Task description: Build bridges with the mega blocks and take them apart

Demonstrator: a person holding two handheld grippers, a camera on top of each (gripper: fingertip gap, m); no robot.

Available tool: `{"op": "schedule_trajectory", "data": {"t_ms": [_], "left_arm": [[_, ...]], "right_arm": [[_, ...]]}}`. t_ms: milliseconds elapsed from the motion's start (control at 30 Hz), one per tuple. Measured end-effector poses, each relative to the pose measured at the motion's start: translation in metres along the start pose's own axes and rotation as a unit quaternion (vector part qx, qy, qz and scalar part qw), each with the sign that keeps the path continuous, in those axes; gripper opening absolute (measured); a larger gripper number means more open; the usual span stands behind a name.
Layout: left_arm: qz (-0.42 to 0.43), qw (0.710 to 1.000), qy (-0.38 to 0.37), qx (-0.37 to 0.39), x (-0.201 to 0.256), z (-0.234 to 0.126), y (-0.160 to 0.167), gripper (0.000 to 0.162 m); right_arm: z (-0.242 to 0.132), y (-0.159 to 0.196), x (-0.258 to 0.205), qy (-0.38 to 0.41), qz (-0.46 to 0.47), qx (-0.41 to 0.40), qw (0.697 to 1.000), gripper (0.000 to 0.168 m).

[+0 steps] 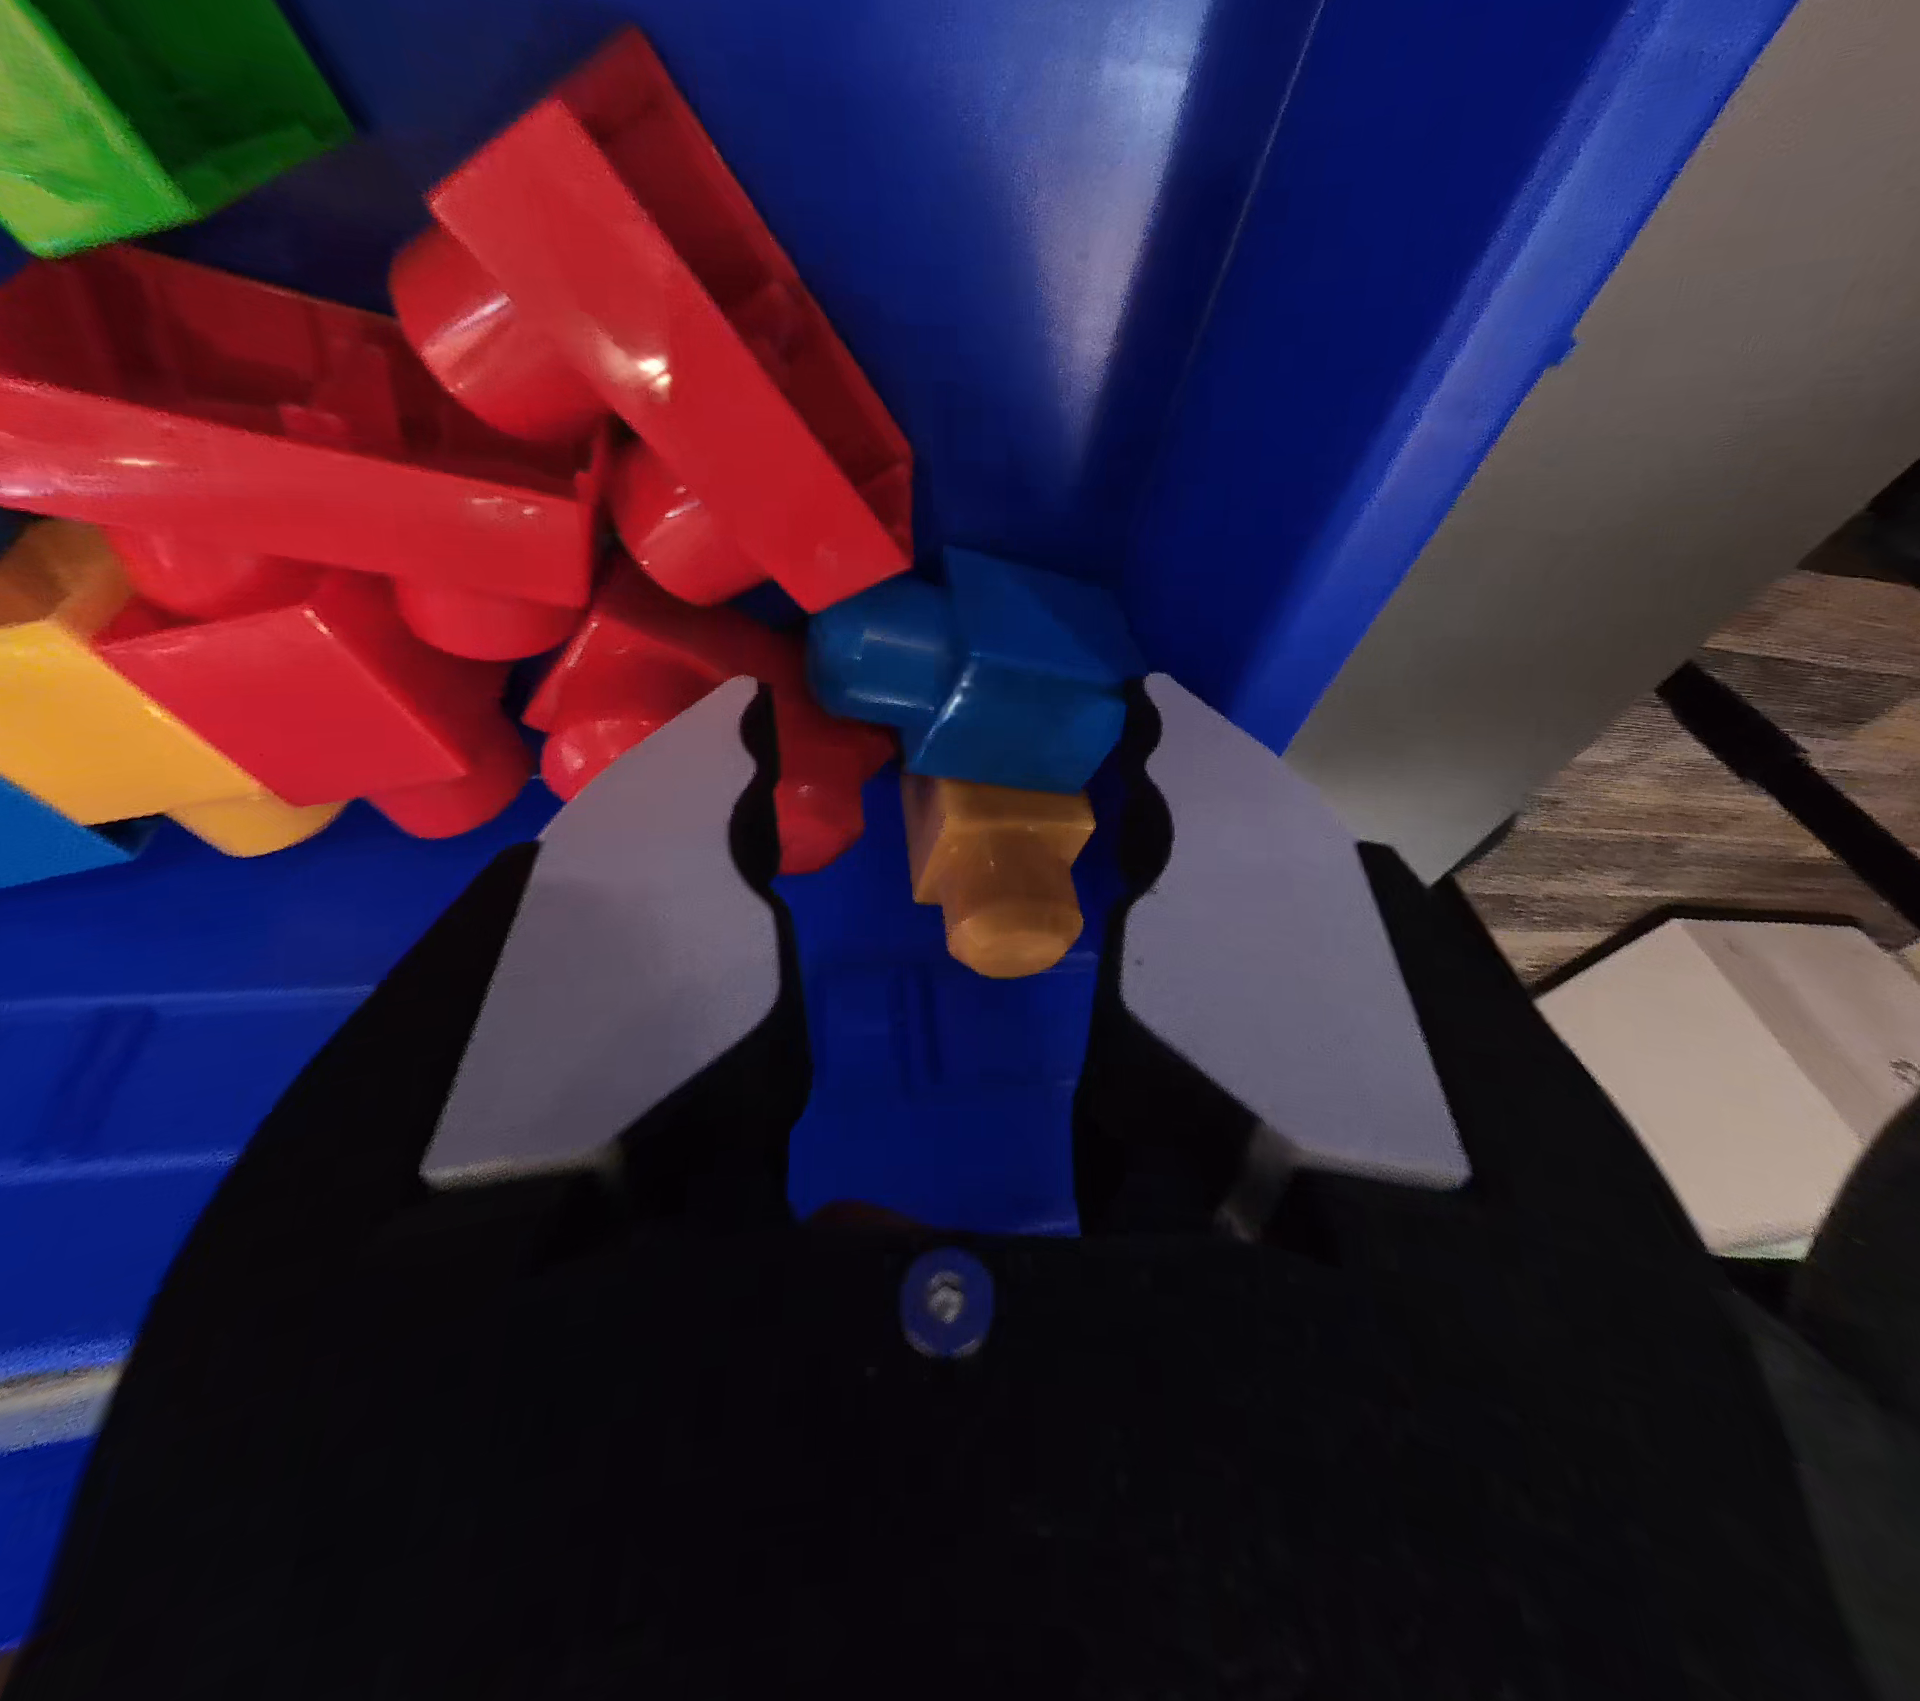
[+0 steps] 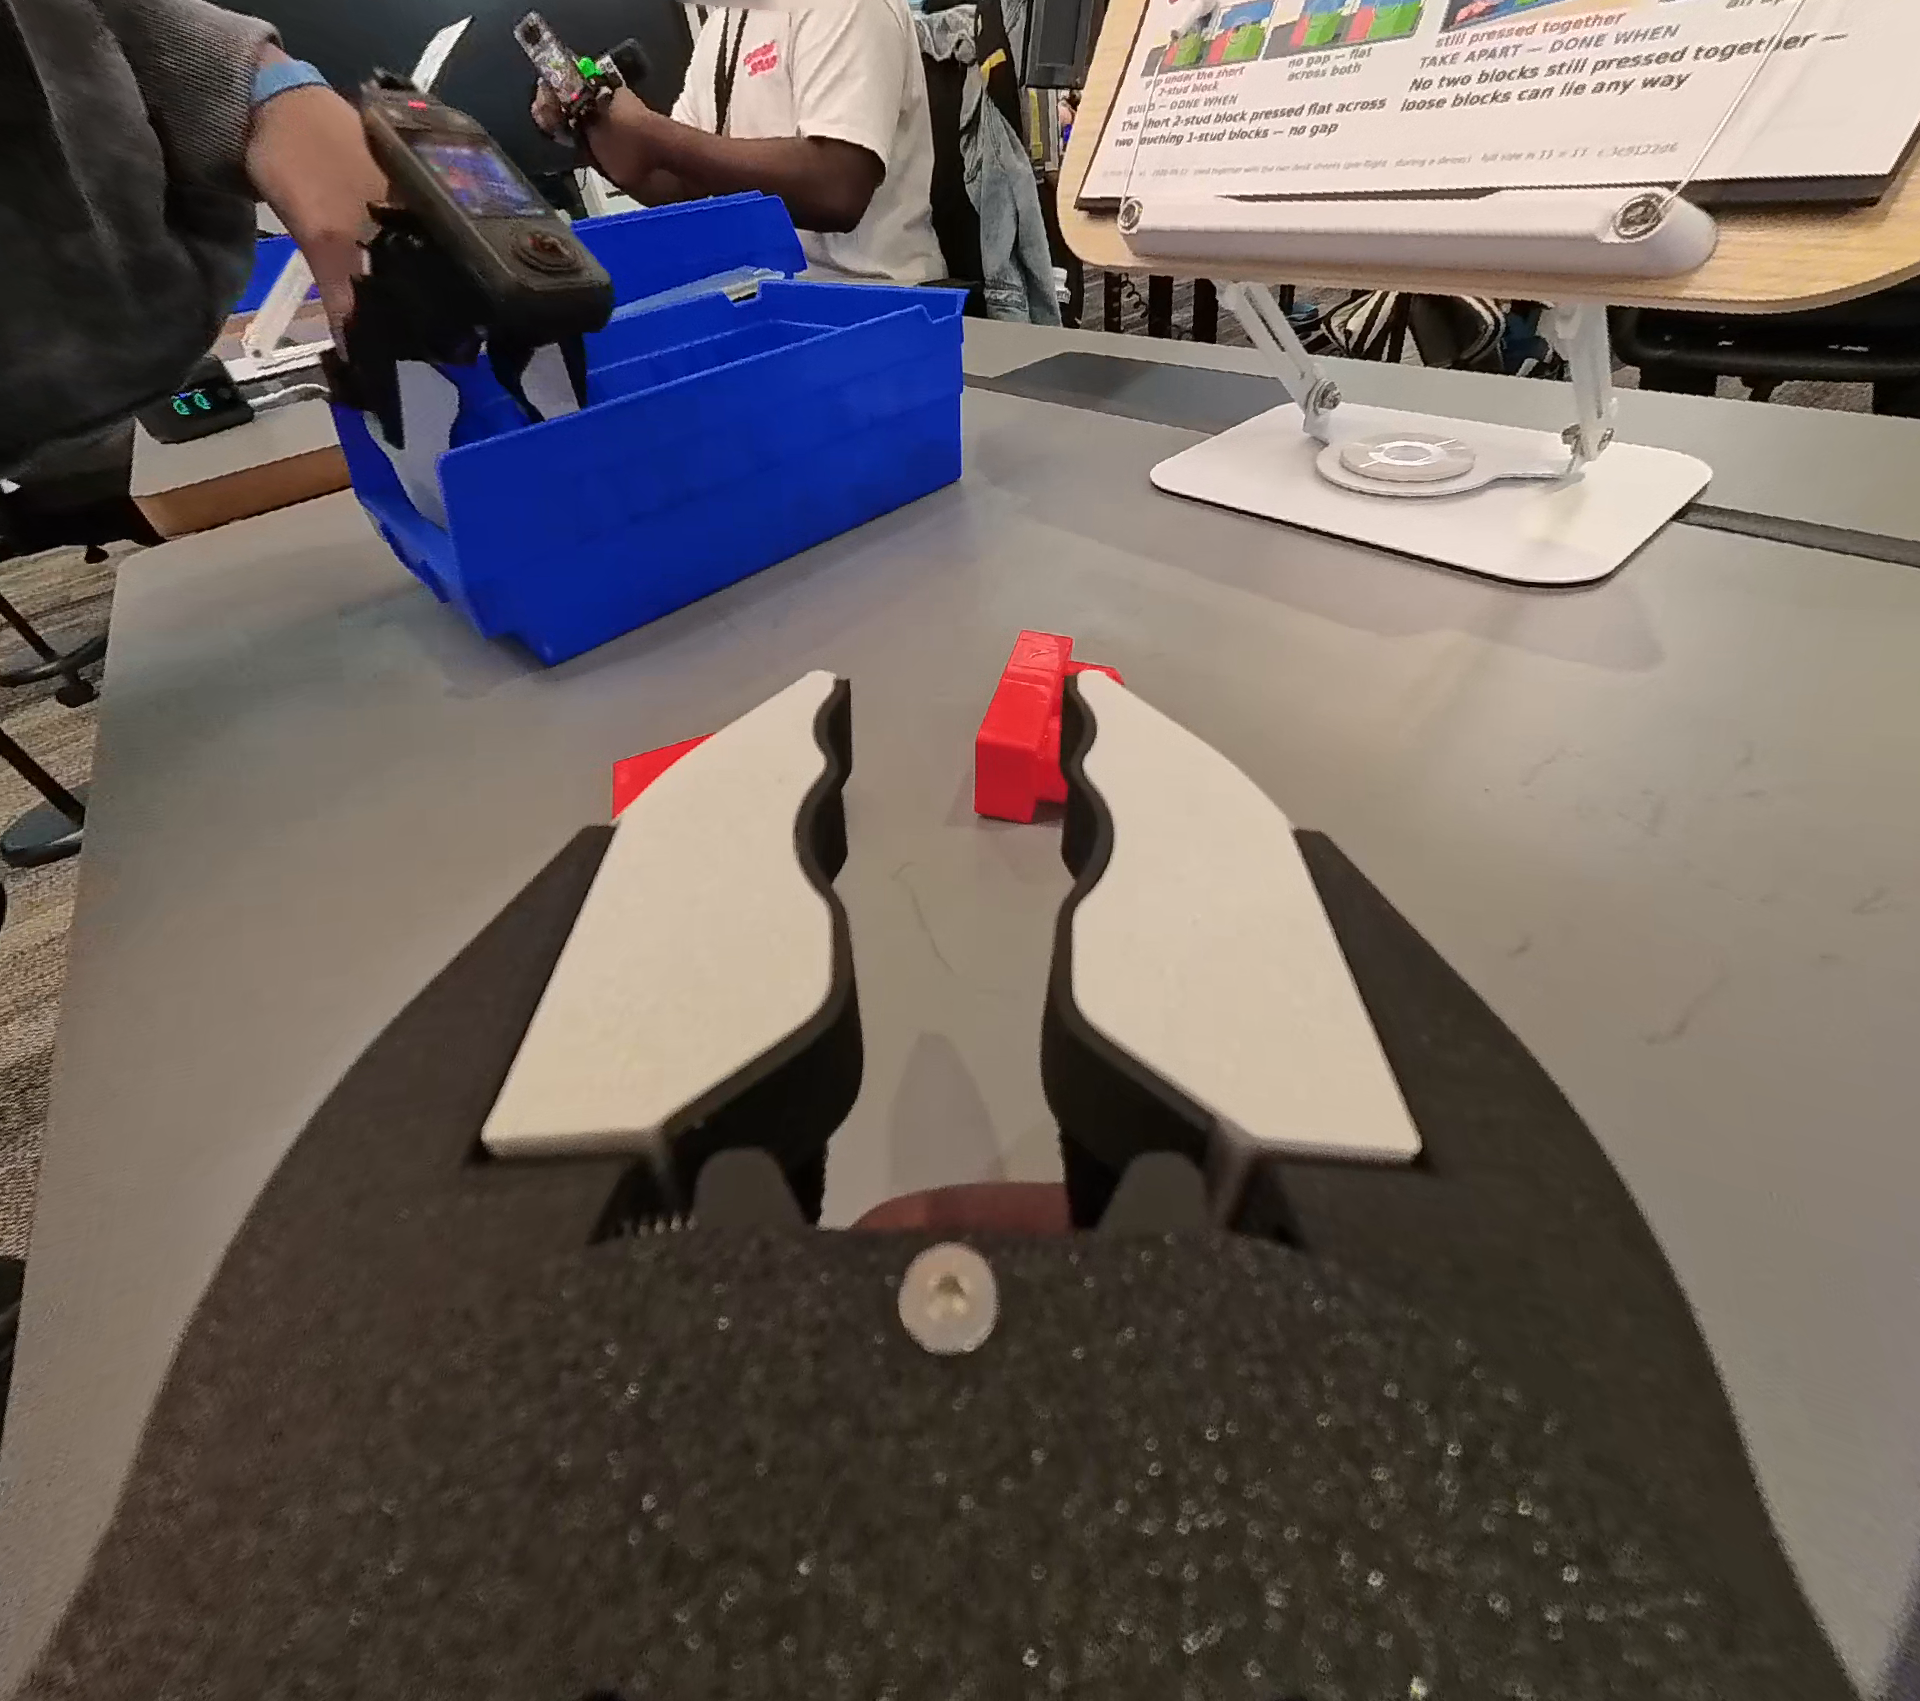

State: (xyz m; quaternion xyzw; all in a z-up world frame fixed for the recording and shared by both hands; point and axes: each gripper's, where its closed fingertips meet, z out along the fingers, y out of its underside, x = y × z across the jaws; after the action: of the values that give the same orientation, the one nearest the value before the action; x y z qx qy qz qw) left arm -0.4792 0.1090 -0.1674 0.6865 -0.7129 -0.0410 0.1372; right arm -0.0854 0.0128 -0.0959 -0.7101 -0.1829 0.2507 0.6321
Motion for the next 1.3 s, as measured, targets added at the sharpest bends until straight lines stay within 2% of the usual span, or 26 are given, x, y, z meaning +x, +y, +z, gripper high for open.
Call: {"op": "schedule_trajectory", "data": {"t_ms": [267,367,467,500,567,633,733,833,933,1033,1100,1167,1300], "left_arm": [[0.008,0.999,0.051,0.006,0.002,0.002,-0.001,0.057],[0.010,0.999,0.044,0.023,-0.001,-0.001,-0.006,0.051],[0.013,0.998,0.005,0.062,-0.010,-0.015,-0.012,0.023],[0.014,0.997,0.001,0.072,-0.009,-0.018,-0.013,0.000],[-0.002,0.996,0.030,0.085,0.002,-0.016,-0.014,0.000],[-0.012,0.998,0.009,0.067,0.000,-0.009,-0.009,0.002],[-0.042,0.997,-0.031,0.048,-0.007,-0.009,0.002,0.024],[-0.123,0.989,-0.063,0.061,-0.011,-0.018,0.007,0.042],[-0.230,0.964,-0.097,0.087,-0.009,-0.028,0.008,0.052],[-0.367,0.913,-0.109,0.139,-0.004,-0.036,0.004,0.046],[-0.410,0.891,-0.102,0.167,0.000,-0.036,-0.001,0.046],[-0.436,0.876,-0.114,0.173,-0.003,-0.032,0.000,0.045],[-0.470,0.866,-0.079,0.152,-0.003,-0.011,0.002,0.044]], "right_arm": [[0.000,0.000,0.000,-0.001,0.000,-0.001,1.000,0.038],[0.000,0.000,0.000,-0.001,0.000,0.000,1.000,0.038],[0.000,0.000,0.000,-0.002,0.003,0.000,1.000,0.038],[0.000,0.000,0.000,-0.002,0.003,0.000,1.000,0.038],[0.000,0.000,0.000,-0.002,0.002,0.000,1.000,0.038],[0.000,0.000,0.000,-0.002,0.001,0.000,1.000,0.038],[0.000,0.000,0.000,-0.002,0.001,0.001,1.000,0.038],[-0.001,-0.001,0.000,-0.001,0.002,0.004,1.000,0.038],[-0.001,-0.001,0.000,-0.001,0.004,0.005,1.000,0.038],[-0.001,-0.001,0.000,-0.004,0.006,0.004,1.000,0.038],[0.000,0.000,0.000,-0.005,0.008,0.002,1.000,0.038],[0.001,0.001,0.000,-0.009,0.010,-0.004,1.000,0.038],[0.002,0.002,0.000,-0.015,0.016,-0.008,1.000,0.038]]}}
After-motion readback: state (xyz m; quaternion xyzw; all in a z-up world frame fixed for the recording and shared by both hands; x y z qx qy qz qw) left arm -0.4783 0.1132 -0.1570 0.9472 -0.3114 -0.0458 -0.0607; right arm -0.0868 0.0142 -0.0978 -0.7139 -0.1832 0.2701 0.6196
